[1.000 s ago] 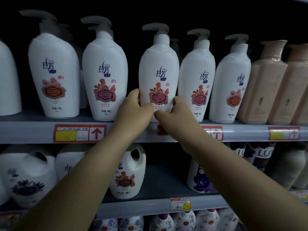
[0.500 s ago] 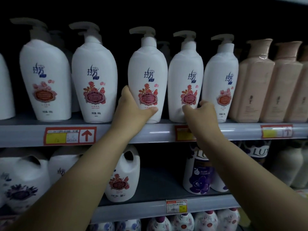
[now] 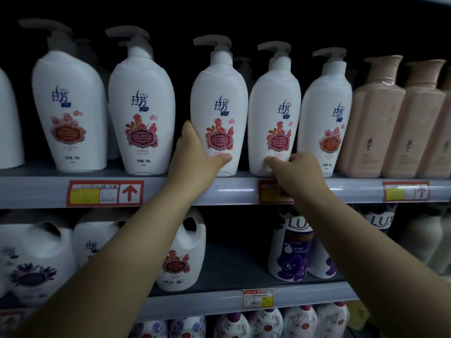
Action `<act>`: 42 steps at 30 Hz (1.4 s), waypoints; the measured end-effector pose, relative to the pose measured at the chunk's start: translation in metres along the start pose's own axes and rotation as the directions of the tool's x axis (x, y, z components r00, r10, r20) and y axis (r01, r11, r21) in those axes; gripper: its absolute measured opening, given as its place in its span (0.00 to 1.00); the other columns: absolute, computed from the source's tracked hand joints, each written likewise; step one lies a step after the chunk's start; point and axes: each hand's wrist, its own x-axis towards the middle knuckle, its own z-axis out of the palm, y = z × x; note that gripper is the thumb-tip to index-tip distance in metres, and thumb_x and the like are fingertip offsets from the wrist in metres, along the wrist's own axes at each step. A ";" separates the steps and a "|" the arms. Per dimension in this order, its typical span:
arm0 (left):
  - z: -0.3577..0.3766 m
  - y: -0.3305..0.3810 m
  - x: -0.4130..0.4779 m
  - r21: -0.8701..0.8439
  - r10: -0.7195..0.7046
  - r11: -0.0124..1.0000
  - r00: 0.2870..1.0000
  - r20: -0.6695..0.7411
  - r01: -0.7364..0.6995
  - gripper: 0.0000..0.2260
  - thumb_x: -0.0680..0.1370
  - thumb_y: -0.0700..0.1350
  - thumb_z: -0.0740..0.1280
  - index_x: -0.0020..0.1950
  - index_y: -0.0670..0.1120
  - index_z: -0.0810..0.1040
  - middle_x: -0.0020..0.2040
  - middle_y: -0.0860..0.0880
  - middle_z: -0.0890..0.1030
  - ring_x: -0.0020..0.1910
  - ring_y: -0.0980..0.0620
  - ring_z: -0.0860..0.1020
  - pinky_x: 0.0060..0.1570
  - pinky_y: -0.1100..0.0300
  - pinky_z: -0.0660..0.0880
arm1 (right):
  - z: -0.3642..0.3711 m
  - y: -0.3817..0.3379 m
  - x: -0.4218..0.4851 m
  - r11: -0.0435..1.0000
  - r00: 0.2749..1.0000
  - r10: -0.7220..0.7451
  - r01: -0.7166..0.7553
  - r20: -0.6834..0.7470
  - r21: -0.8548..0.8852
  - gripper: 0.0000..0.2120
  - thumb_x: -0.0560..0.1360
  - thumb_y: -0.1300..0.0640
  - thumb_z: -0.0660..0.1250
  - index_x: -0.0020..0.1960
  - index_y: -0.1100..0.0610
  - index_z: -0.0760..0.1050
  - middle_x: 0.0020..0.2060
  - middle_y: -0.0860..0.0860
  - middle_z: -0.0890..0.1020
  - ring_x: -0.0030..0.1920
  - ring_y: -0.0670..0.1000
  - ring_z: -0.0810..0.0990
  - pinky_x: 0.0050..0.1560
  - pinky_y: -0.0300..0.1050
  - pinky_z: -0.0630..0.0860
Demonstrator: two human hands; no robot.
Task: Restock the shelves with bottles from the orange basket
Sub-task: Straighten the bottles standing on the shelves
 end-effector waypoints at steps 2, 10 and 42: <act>0.000 -0.001 0.000 0.002 0.010 1.000 1.000 -0.003 -0.010 0.32 0.69 0.44 0.76 0.68 0.44 0.63 0.64 0.47 0.74 0.61 0.48 0.74 0.57 0.61 0.68 | 0.000 -0.001 -0.001 1.000 1.000 -0.002 0.002 -0.008 -0.016 0.10 0.75 0.53 0.67 0.47 0.61 0.77 0.31 0.50 0.75 0.30 0.49 0.73 0.26 0.38 0.65; -0.004 -0.005 0.004 0.044 0.016 0.999 1.000 0.018 -0.016 0.35 0.69 0.43 0.76 0.71 0.43 0.61 0.65 0.46 0.73 0.63 0.46 0.73 0.65 0.49 0.70 | 0.000 -0.005 0.002 0.996 1.000 0.031 -0.031 -0.001 -0.088 0.16 0.73 0.50 0.70 0.46 0.65 0.78 0.34 0.58 0.79 0.32 0.54 0.76 0.36 0.46 0.76; -0.091 -0.040 -0.002 -0.082 -0.137 0.989 0.981 -0.138 0.126 0.26 0.75 0.38 0.60 0.73 0.50 0.62 0.65 0.50 0.76 0.62 0.50 0.75 0.61 0.56 0.72 | 0.125 -0.071 -0.059 0.965 0.829 -0.109 -0.045 0.549 0.259 0.08 0.76 0.63 0.60 0.40 0.61 0.75 0.34 0.59 0.82 0.18 0.47 0.72 0.26 0.38 0.74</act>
